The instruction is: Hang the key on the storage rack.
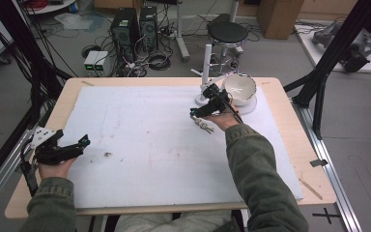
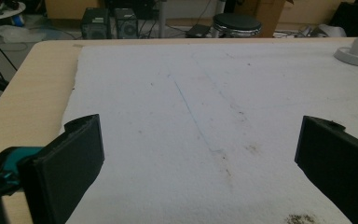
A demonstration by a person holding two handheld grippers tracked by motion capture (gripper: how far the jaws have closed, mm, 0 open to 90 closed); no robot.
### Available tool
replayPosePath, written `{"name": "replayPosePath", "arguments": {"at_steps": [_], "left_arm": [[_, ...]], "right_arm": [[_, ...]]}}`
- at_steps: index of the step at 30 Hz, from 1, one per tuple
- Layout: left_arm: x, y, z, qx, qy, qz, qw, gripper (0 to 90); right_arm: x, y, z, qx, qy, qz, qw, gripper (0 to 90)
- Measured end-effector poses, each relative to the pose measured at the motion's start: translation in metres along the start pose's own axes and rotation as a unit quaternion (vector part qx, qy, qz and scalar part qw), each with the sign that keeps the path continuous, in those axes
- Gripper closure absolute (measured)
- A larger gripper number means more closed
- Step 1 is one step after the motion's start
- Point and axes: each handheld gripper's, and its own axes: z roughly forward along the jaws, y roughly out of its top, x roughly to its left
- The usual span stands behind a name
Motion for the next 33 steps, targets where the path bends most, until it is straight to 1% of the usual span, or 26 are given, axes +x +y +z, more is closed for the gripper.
{"name": "replayPosePath", "arguments": {"at_steps": [4, 7, 8, 9, 11, 12, 14, 15, 16, 18, 20, 23, 24, 25, 27, 31, 33], "left_arm": [[0.0, 0.0, 0.0, -0.001, 0.0, -0.001, 1.0, 1.7], [0.0, 0.0, 0.001, 0.0, 0.001, -0.001, 1.0, 1.7], [0.0, 0.0, 0.001, 0.001, 0.0, 0.001, 1.0, 1.7], [0.0, 0.0, 0.001, 0.002, 0.0, 0.001, 1.0, 1.7], [0.0, 0.0, 0.001, 0.0, 0.0, 0.0, 1.0, 1.7], [0.0, 0.0, 0.001, 0.0, 0.0, 0.0, 1.0, 1.7], [0.0, 0.0, 0.001, 0.001, -0.001, 0.001, 1.0, 1.7], [0.0, 0.0, 0.001, 0.002, -0.001, 0.002, 1.0, 1.7], [0.0, 0.0, 0.001, 0.001, -0.001, 0.001, 1.0, 1.7], [0.0, 0.0, 0.002, 0.002, -0.002, 0.0, 1.0, 1.7], [0.0, 0.0, 0.002, 0.002, -0.002, 0.0, 1.0, 1.7], [0.0, 0.0, 0.002, 0.002, -0.002, 0.001, 1.0, 1.7], [0.0, 0.0, 0.002, 0.002, -0.002, 0.001, 1.0, 1.7], [0.0, 0.0, 0.002, 0.003, -0.002, 0.001, 1.0, 1.7], [0.0, -0.001, 0.002, 0.004, -0.002, 0.002, 1.0, 1.7], [-0.001, -0.001, 0.003, 0.007, -0.002, 0.003, 1.0, 1.7], [0.0, -0.001, 0.003, 0.007, -0.002, 0.003, 1.0, 1.7]], "right_arm": [[0.0, -0.001, 0.008, 0.018, 0.006, -0.003, 0.9998, 2.2], [0.0, -0.001, 0.015, 0.04, 0.01, 0.0, 0.9991, 2.2], [0.0, 0.001, 0.018, 0.051, 0.01, -0.006, 0.9986, 2.2], [0.0, 0.003, 0.021, 0.058, 0.012, -0.005, 0.9982, 2.3], [-0.001, 0.004, 0.026, 0.062, 0.016, -0.003, 0.998, 2.3], [-0.003, 0.003, 0.03, 0.068, 0.02, 0.001, 0.9975, 2.3], [-0.005, 0.0, 0.035, 0.082, 0.017, 0.001, 0.9964, 2.3], [-0.005, -0.001, 0.038, 0.089, 0.018, 0.005, 0.9958, 2.3], [-0.005, -0.002, 0.04, 0.095, 0.019, 0.003, 0.9953, 2.3], [-0.005, -0.002, 0.043, 0.095, 0.02, -0.003, 0.9952, 2.5], [-0.004, -0.002, 0.046, 0.097, 0.026, -0.002, 0.9949, 4.3], [-0.005, -0.005, 0.054, 0.118, 0.027, 0.002, 0.9927, 4.7], [-0.006, -0.007, 0.057, 0.125, 0.025, -0.001, 0.9918, 5.1], [-0.006, -0.008, 0.059, 0.128, 0.025, 0.0, 0.9915, 5.4], [-0.007, -0.009, 0.063, 0.129, 0.029, 0.001, 0.9912, 7.5], [-0.009, -0.011, 0.068, 0.137, 0.032, 0.0, 0.9901, 18.9], [-0.011, -0.012, 0.069, 0.139, 0.039, -0.001, 0.9895, 27.8]]}}
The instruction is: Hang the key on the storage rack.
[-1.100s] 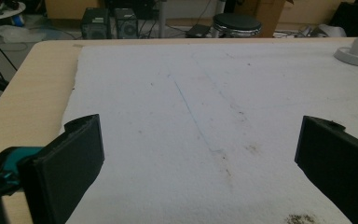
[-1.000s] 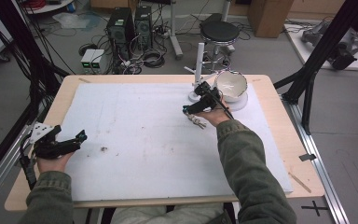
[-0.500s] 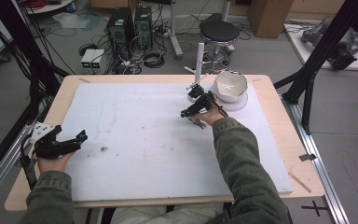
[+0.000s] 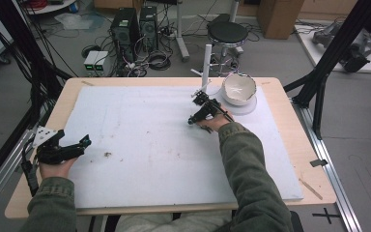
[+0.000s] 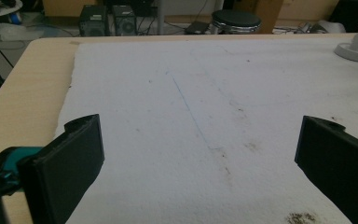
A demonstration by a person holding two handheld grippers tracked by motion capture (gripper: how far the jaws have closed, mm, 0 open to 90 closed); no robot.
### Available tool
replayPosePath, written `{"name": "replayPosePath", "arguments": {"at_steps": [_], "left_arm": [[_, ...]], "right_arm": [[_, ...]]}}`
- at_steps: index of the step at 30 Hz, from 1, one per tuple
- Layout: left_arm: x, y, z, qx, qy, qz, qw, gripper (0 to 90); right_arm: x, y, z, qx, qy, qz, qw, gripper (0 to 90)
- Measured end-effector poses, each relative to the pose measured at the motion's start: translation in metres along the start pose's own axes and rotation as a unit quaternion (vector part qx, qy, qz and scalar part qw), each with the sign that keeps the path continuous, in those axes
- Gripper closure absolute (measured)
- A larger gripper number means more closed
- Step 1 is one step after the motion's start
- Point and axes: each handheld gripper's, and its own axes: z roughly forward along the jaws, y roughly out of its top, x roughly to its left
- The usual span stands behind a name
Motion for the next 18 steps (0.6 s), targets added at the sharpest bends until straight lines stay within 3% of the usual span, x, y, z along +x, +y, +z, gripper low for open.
{"name": "replayPosePath", "arguments": {"at_steps": [6, 15, 18], "left_arm": [[-0.0001, -0.0001, 0.0005, 0.0, -0.001, -0.001, 1.0, 1.7], [0.0002, -0.0002, 0.0005, -0.001, -0.001, -0.002, 1.0, 1.7], [0.0003, -0.0002, 0.0008, -0.001, -0.001, -0.003, 1.0, 1.7]], "right_arm": [[0.0012, 0.0018, -0.0021, -0.013, 0.019, -0.004, 0.9997, 47.2], [0.0021, 0.0021, 0.0031, -0.009, 0.011, -0.006, 0.9999, 68.1], [0.0023, 0.0022, 0.0033, -0.011, 0.01, -0.007, 0.9999, 71.4]]}}
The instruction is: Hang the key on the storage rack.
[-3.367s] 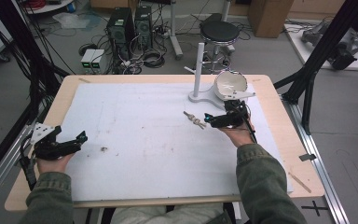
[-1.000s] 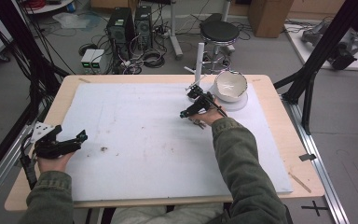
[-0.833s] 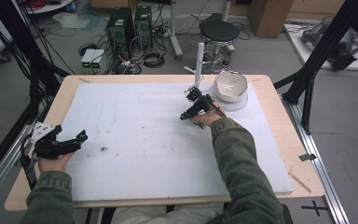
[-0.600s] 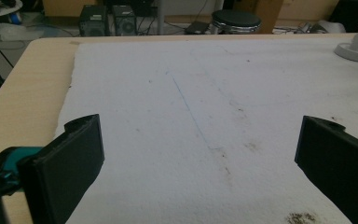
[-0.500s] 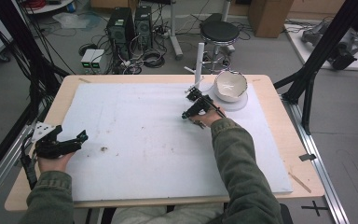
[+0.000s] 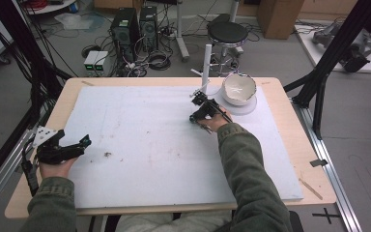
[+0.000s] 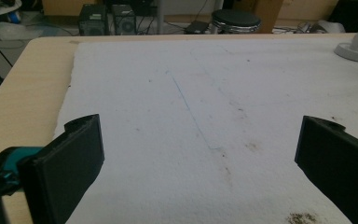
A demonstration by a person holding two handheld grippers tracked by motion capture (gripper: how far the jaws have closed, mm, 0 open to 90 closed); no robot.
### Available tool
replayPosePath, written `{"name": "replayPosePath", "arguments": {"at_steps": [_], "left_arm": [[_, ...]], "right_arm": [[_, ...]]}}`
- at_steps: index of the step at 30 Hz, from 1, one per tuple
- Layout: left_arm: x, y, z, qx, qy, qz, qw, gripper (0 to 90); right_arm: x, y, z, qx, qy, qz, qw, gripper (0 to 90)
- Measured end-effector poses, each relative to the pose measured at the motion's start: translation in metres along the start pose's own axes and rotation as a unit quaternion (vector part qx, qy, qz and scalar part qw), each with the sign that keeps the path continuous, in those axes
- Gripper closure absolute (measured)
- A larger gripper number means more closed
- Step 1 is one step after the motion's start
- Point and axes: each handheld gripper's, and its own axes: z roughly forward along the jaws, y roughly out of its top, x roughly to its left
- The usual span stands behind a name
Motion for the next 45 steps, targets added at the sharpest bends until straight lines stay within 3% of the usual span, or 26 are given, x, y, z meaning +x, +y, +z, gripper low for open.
{"name": "replayPosePath", "arguments": {"at_steps": [9, 19, 24, 45], "left_arm": [[0.0, 0.0, 0.0, 0.0, 0.0, 0.0, 1.0, 1.7], [0.0, 0.0, -0.001, -0.001, 0.0, 0.0, 1.0, 1.7], [0.0, 0.0, -0.001, -0.001, -0.001, 0.0, 1.0, 1.7], [0.0, 0.001, -0.003, -0.003, -0.001, -0.001, 1.0, 1.7]], "right_arm": [[0.002, 0.0, 0.0, 0.001, -0.006, 0.002, 1.0, 81.7], [0.005, 0.0, -0.003, 0.002, -0.019, 0.02, 0.9996, 83.1], [0.006, 0.0, -0.013, -0.009, -0.027, 0.031, 0.9991, 83.1], [0.013, -0.007, -0.066, -0.056, -0.05, 0.022, 0.9969, 83.0]]}}
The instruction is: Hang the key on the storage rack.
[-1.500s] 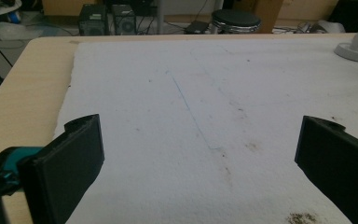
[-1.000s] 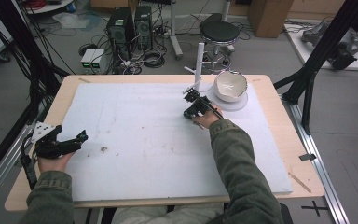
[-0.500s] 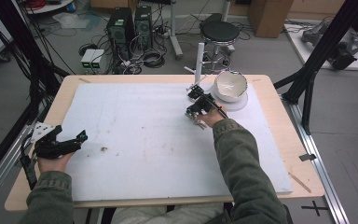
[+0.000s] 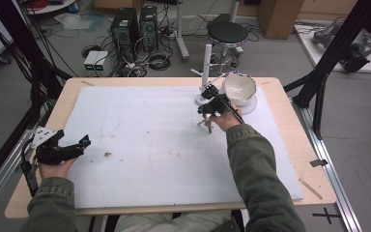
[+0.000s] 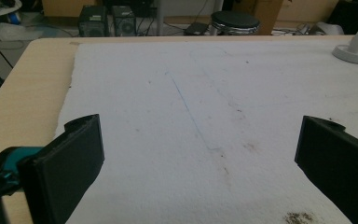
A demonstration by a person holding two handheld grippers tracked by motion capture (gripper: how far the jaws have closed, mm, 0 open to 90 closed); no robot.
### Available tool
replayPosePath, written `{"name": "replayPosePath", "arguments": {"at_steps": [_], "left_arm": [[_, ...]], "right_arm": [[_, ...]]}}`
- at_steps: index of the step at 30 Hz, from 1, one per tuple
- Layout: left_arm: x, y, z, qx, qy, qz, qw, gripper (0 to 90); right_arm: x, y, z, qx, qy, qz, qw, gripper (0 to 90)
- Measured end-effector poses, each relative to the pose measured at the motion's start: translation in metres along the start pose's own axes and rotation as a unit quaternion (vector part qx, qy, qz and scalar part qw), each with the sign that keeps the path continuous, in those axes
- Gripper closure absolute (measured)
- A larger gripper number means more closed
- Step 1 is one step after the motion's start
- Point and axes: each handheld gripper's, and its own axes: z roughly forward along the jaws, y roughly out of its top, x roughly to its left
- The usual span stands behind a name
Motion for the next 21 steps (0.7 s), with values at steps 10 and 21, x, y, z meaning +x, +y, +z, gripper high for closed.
{"name": "replayPosePath", "arguments": {"at_steps": [10, 21], "left_arm": [[-0.001, 0.0, -0.001, 0.001, 0.0, 0.001, 1.0, 1.7], [-0.001, 0.0, 0.001, -0.001, 0.001, -0.002, 1.0, 1.7]], "right_arm": [[-0.003, -0.002, -0.035, -0.04, -0.004, 0.01, 0.9991, 83.0], [-0.014, 0.003, -0.065, -0.079, -0.015, 0.022, 0.9965, 83.0]]}}
